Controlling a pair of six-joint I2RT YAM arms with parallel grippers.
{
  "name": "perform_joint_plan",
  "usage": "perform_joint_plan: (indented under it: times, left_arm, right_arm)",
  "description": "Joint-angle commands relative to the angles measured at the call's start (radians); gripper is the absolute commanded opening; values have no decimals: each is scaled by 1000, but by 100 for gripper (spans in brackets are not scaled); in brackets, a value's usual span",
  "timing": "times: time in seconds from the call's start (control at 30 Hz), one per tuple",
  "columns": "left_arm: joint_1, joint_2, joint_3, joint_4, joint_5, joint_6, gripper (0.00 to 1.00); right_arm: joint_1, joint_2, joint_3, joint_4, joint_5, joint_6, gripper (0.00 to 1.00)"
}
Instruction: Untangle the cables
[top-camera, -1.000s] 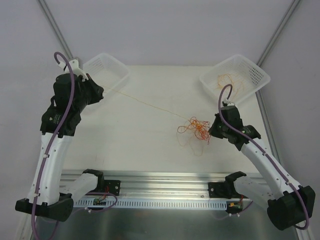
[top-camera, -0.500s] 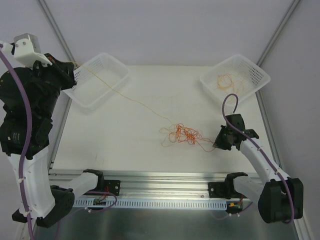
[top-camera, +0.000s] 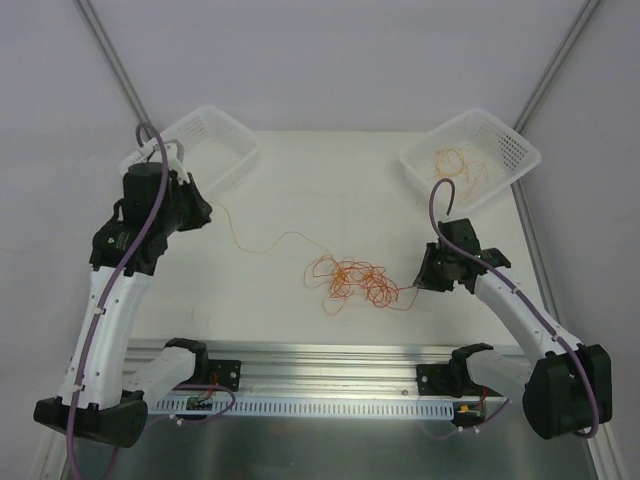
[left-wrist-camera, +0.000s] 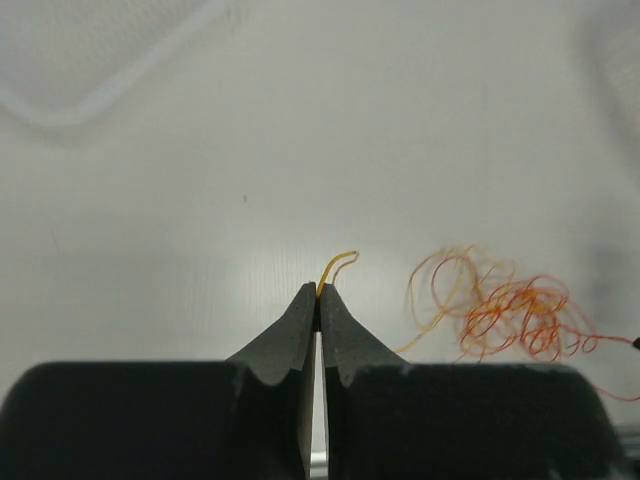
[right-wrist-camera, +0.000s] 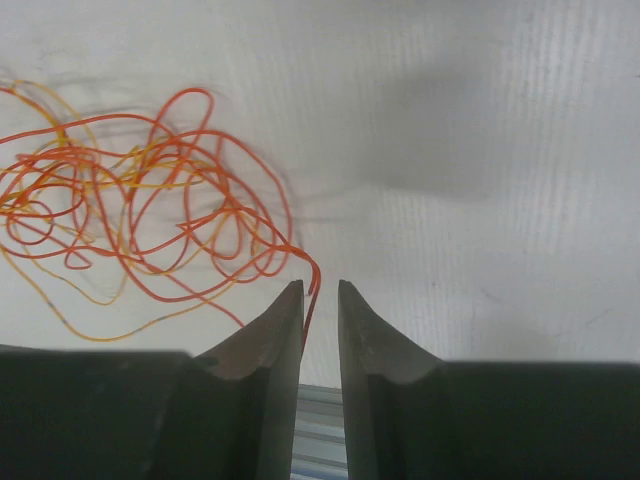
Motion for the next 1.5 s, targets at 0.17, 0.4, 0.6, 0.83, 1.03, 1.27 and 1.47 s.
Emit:
perform_joint_plan:
  times: [0.17,0.4,0.6,0.83,1.03,1.27,1.47]
  left_arm:
    - [7,-69,-426,27,27,-52,18]
    - [7,-83,-491,41,114,50,82]
    - [-79,-37,-442,123,398,202,87]
    - [-375,209,-322,220,333,355,88]
    - [-427,427,-225,254,352,533,86]
    - [-449,651,-124,283,407,624,81]
    - [-466,777,-78,294,487,658,71]
  right_arm:
    - [221,49,146,-68,131,-54,53]
    - [314,37,232,-111,210,-69,78]
    - [351,37,234,-66,139,-100,83]
    - [409,69,226,-13,110,-47,87]
    - [437,54,205,7,111,-10,89]
    - [437,19,159,35,119,41,89]
    - [437,3,137,60,119,87,89]
